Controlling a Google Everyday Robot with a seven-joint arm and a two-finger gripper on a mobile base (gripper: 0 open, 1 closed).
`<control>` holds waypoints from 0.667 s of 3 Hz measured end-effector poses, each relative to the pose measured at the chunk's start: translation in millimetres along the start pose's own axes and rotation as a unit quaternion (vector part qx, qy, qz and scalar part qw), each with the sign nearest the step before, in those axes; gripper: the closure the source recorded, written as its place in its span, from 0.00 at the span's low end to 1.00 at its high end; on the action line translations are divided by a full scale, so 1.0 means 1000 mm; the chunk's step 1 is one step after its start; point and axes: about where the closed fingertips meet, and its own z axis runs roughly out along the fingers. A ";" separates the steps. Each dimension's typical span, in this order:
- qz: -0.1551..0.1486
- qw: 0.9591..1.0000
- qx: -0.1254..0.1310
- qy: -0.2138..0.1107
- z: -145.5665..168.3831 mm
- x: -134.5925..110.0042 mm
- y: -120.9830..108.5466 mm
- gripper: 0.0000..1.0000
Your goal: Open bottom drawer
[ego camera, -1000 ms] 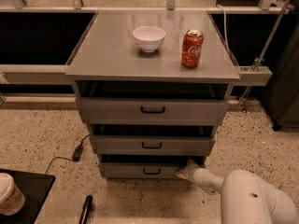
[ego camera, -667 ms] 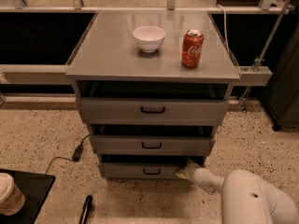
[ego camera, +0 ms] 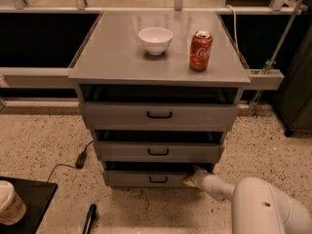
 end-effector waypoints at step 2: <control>0.000 1.000 0.000 0.000 -0.003 0.001 -0.004 1.00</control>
Offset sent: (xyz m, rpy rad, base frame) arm -0.3257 0.1165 -0.0398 0.1360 -0.4459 -0.4015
